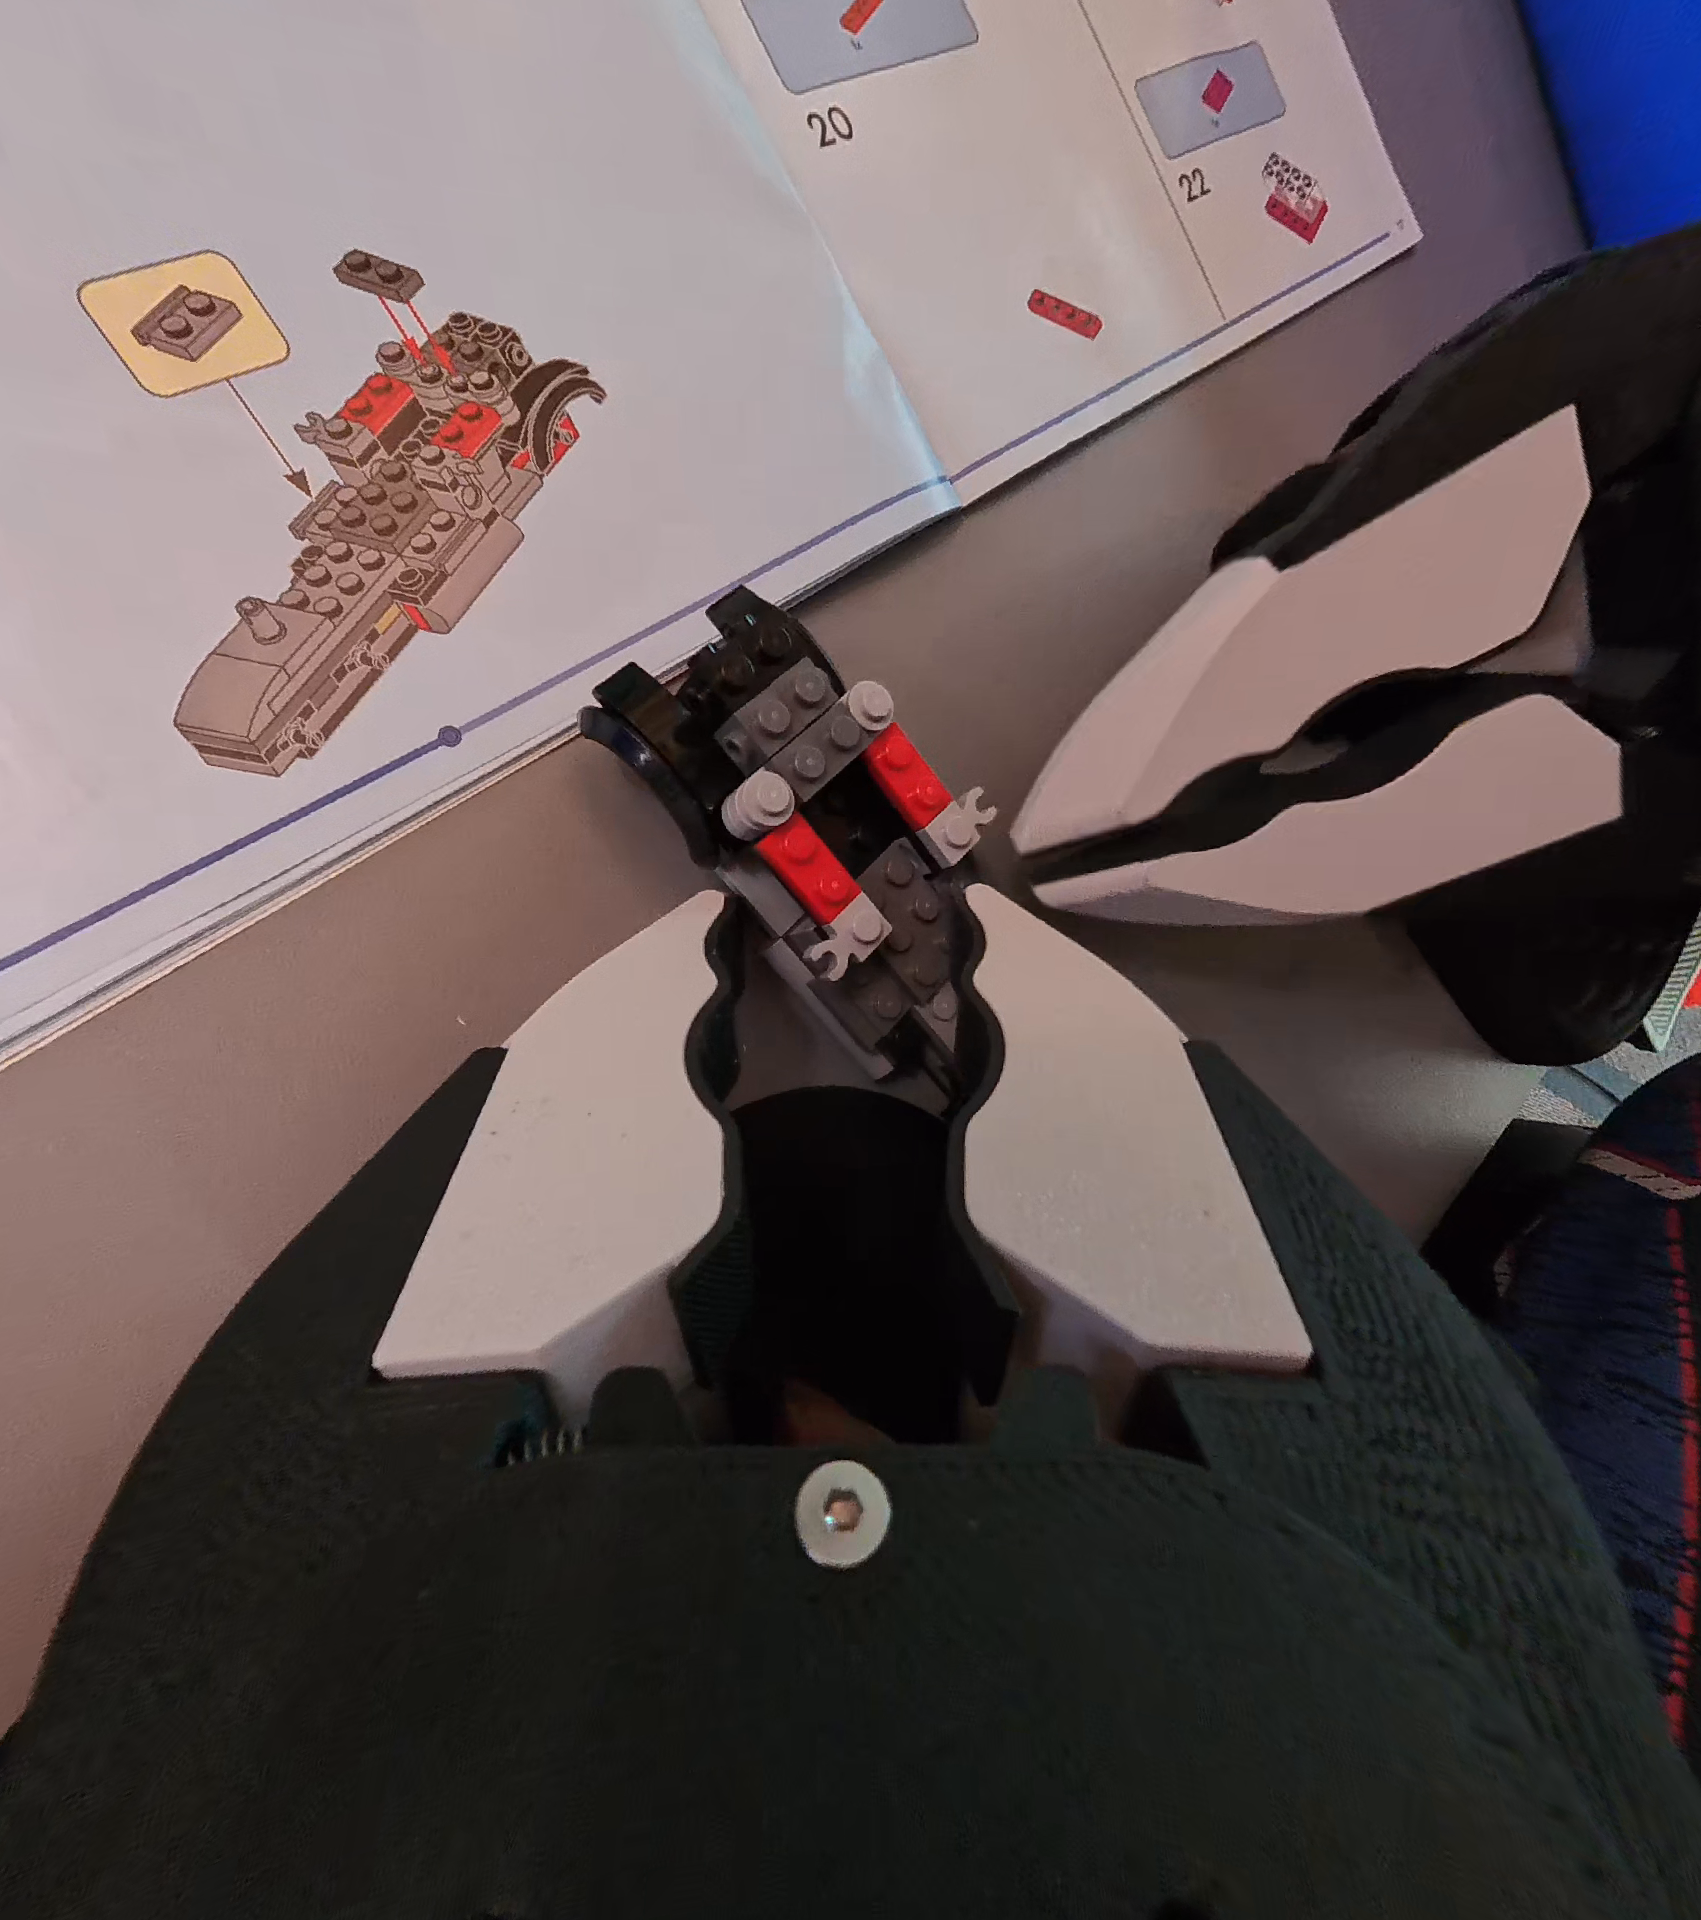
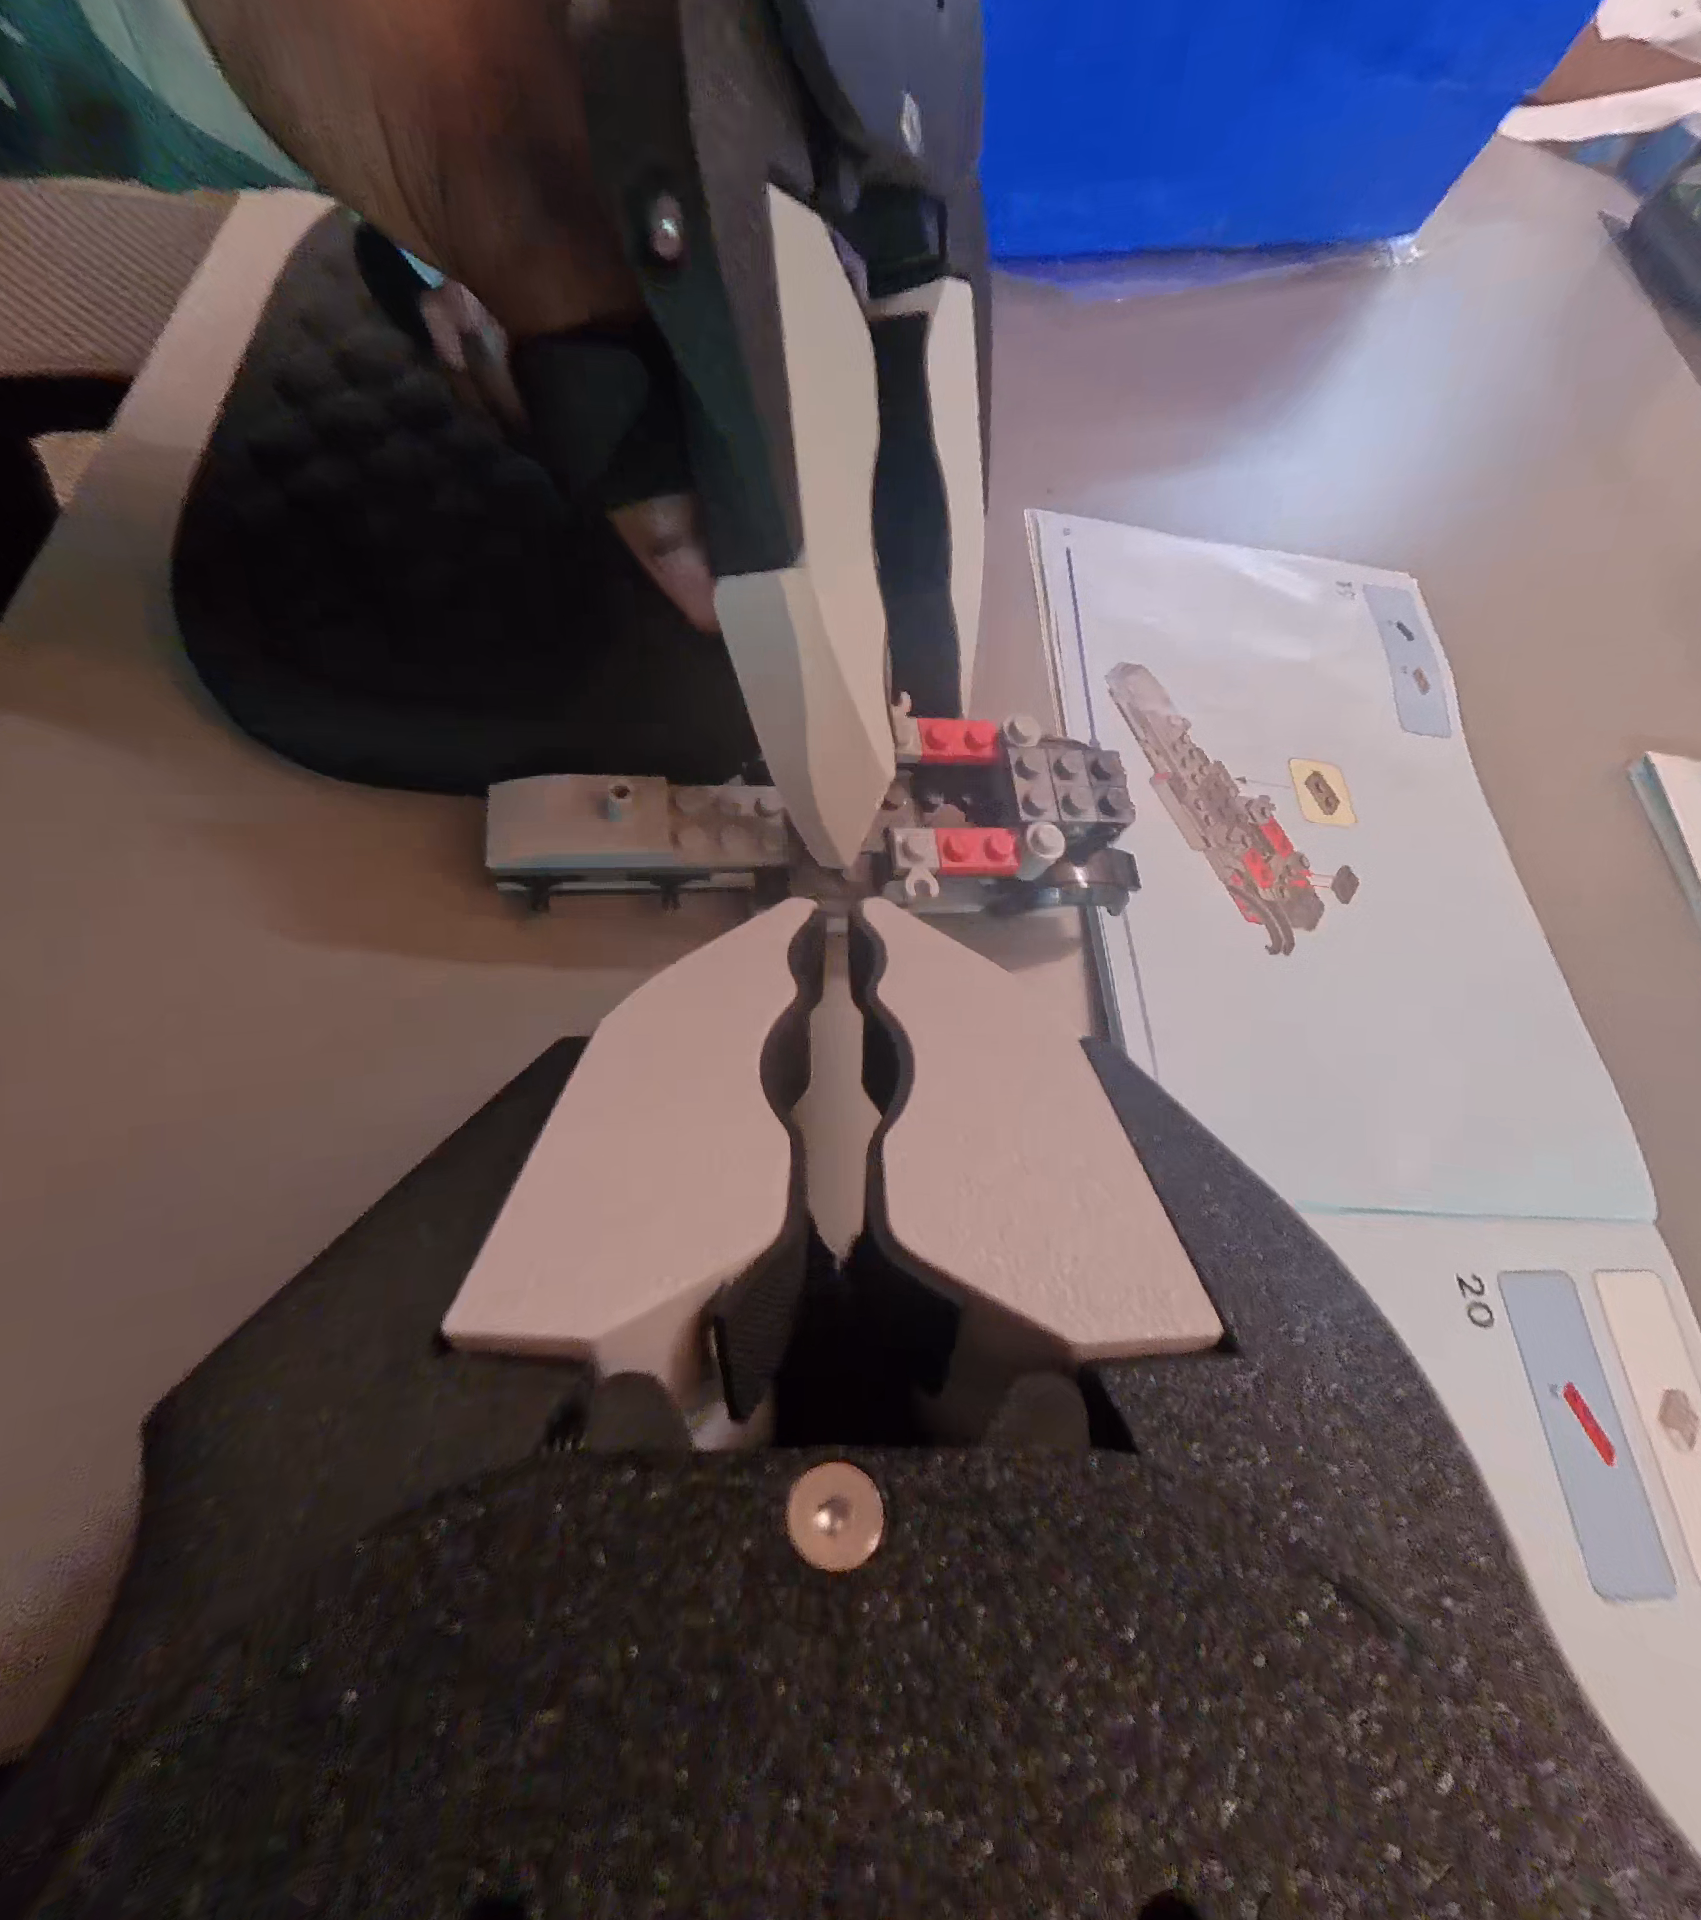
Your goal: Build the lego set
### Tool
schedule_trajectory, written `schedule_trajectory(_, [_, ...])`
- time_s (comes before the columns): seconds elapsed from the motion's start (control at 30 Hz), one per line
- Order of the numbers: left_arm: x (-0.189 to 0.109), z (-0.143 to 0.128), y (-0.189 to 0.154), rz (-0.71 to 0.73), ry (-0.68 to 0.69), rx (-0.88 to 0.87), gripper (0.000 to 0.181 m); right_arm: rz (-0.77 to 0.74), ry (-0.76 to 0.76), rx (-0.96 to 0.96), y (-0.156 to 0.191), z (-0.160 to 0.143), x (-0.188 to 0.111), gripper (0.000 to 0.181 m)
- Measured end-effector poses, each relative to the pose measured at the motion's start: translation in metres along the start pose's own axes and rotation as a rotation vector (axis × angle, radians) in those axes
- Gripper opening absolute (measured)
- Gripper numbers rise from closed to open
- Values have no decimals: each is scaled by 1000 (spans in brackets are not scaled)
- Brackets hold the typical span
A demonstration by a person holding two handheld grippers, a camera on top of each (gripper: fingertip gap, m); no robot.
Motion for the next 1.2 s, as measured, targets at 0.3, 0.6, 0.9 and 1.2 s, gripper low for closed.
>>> schedule_trajectory(0.3, [0, 0, 0, -1, 0, -1, 38, -1, 25, -84, 5, 3, 9, 4])
schedule_trajectory(0.6, [0, 1, 1, -1, 9, -2, 38, 39, 34, 0, 2, 4, 10, 3])
schedule_trajectory(0.9, [1, 2, 0, -9, 23, -4, 37, 63, 74, 94, -3, 6, 9, 0])
schedule_trajectory(1.2, [1, 1, 0, -12, 13, -16, 37, 25, 73, 30, 0, 7, 9, 5])
Point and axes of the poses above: each gripper's, where its closed fingertips meet, x out along the fingers, z out of its top, y = z × x across the jaws, the point moved 8 cm from there along -x, back along the fingers
